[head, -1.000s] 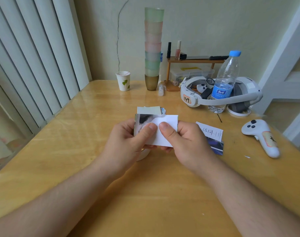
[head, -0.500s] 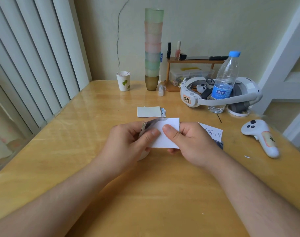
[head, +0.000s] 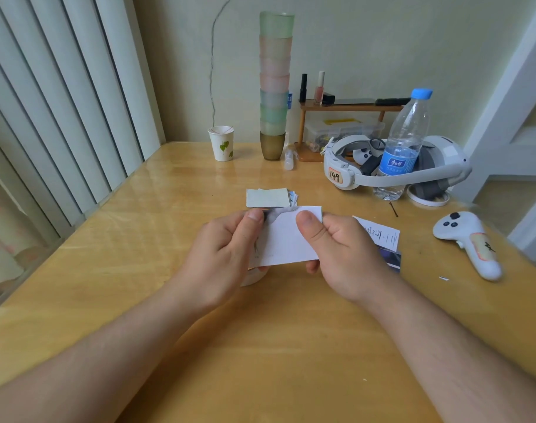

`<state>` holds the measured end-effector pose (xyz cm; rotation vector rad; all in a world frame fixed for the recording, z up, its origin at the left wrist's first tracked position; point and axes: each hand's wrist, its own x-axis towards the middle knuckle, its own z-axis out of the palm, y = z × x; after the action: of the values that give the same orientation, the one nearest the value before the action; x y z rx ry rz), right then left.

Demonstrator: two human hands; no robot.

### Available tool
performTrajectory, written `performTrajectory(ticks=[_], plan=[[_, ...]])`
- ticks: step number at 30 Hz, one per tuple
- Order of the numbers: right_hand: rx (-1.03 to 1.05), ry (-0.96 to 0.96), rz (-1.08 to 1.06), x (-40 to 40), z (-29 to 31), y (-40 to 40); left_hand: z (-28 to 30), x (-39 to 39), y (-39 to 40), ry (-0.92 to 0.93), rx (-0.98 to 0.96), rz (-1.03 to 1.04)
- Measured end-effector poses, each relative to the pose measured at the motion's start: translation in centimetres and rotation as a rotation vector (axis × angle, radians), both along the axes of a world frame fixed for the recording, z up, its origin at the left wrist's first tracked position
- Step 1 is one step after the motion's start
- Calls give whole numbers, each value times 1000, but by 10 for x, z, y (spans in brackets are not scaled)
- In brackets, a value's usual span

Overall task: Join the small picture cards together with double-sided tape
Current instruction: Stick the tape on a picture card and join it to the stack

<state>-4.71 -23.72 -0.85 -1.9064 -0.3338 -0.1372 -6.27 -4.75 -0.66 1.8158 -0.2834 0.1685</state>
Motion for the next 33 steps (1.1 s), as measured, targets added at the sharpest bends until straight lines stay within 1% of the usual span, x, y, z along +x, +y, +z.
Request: performTrajectory(ticks=[2,5,8,9,11,15,19,23,27,29,31,33], plan=[[30,-14,-17,-1,-1,4,1,-1,0,-45,0,-14],[62,-44,-76,3,-5,4,-1,-1,0,-55,-14,-60],[121,-9,-98,6,-4,3,-7,4,1,-28,51,-58],[126,13,-84,7,-4,2,-8,5,1,-17,47,-56],[119,22,-44,7,-4,0,-9,7,2,-6,-1,-61],[69,-13,-30,9,-7,0,-10,9,2,-23,23,-42],[143,-1,-60,13,-8,-3,-10,12,3,-38,47,54],[140,-16,-112,12,-7,-7,-11,16,6,-80,162,151],[84,-15,-150,14,-8,-6,-9,27,13,-160,245,132],[41,-49,-146,17,-4,-5,-1,35,18,-158,274,130],[-32,-63,-142,24,8,-3,13,43,22,-96,228,122],[-115,-83,-155,37,24,0,28,54,25,-10,106,89]])
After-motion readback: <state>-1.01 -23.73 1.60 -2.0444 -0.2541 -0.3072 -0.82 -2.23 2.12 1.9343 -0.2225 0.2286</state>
